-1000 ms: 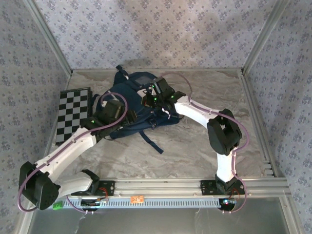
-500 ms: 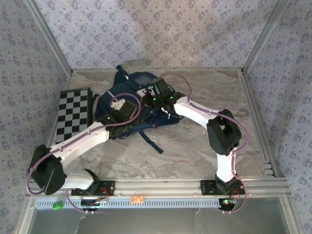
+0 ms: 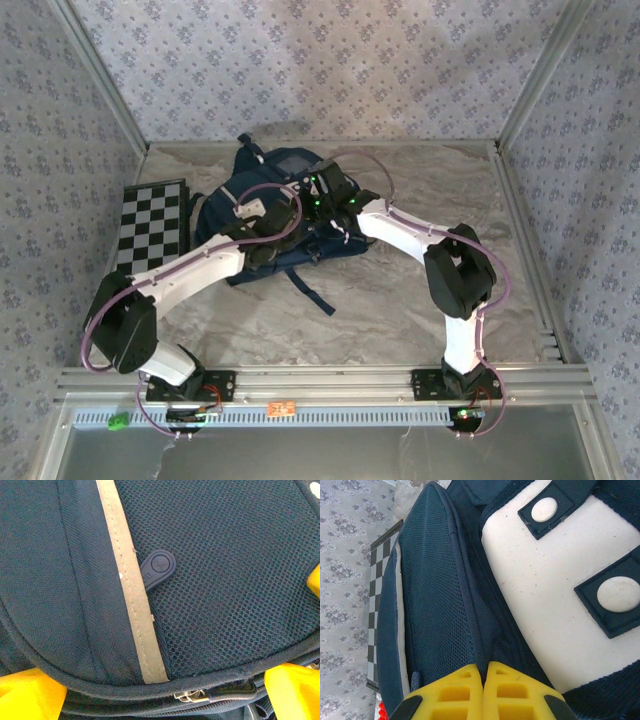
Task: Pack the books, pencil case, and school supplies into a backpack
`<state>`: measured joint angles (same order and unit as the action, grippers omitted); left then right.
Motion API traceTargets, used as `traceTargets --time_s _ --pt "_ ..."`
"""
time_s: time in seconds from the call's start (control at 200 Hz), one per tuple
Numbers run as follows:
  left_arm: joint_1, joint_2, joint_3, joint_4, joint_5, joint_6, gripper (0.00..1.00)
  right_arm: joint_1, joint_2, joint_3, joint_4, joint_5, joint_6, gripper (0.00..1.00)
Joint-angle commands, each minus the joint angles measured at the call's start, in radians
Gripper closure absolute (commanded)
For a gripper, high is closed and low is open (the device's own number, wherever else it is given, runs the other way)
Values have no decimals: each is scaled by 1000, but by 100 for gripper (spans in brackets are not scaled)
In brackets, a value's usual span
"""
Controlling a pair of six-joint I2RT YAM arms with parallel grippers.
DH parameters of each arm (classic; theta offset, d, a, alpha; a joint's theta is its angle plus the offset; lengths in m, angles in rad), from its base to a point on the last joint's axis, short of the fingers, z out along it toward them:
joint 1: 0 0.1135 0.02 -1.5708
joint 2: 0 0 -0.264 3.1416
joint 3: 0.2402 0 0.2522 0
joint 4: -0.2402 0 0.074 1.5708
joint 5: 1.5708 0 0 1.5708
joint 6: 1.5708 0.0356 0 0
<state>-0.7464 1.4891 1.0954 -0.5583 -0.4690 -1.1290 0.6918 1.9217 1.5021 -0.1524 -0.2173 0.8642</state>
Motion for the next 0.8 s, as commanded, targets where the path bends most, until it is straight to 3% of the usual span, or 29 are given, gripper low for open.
traceTargets --time_s 0.0,0.425,0.8 --pt "4 5 18 -49 -51 -58 0 -2 -35 3 58 -21 27 100" --pt "6 -128 -99 -96 -80 -61 5 -7 -41 11 44 -2 12 100" --pt "9 -150 -35 -38 81 76 13 2 -24 37 30 10 -1 100"
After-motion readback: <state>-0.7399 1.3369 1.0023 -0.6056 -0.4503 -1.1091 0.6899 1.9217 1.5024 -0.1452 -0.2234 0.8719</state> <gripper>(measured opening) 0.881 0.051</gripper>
